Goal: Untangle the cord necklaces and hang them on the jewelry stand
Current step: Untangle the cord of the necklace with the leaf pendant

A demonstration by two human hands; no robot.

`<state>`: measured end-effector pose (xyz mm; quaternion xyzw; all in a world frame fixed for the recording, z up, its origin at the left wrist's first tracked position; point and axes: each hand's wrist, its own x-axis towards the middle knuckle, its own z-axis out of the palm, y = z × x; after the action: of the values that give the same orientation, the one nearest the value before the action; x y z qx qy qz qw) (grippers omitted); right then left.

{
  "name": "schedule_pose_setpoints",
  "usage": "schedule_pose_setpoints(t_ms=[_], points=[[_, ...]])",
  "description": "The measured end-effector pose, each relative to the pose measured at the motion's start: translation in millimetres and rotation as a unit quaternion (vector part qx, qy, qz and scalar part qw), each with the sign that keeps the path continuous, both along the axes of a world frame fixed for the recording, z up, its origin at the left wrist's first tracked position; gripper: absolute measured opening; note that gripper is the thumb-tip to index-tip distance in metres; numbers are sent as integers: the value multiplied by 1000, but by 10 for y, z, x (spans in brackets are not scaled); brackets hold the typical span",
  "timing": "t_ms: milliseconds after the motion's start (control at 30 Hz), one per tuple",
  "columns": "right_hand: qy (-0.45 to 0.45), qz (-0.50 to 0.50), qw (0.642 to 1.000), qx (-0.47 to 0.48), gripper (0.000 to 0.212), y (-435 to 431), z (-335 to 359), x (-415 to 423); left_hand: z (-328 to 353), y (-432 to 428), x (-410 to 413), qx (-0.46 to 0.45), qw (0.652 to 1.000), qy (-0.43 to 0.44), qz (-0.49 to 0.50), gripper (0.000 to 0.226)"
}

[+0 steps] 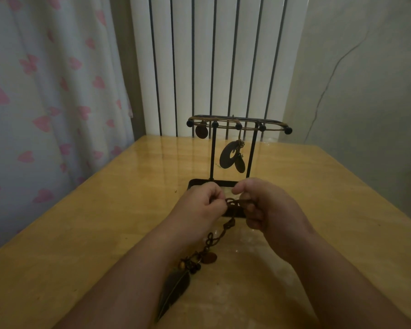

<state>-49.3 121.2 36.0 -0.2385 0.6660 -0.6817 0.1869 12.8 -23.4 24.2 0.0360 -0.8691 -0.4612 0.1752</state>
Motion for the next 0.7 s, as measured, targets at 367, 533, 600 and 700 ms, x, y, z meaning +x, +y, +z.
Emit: schedule_pose_setpoints(t_ms=[367, 533, 600, 700], points=[[8, -140, 980, 144, 26, -38, 58, 3, 4, 10, 0, -10, 1000, -17, 14, 18], [-126, -67, 988, -54, 19, 41, 60, -24, 22, -44, -5, -6, 999, -10, 38, 19], [-85, -66, 994, -24, 18, 54, 40, -13, 20, -51, -2, -1, 999, -7, 41, 19], [74, -72, 988, 111, 23, 62, 17, 24, 29, -46, 7, -2, 999, -2, 40, 18]])
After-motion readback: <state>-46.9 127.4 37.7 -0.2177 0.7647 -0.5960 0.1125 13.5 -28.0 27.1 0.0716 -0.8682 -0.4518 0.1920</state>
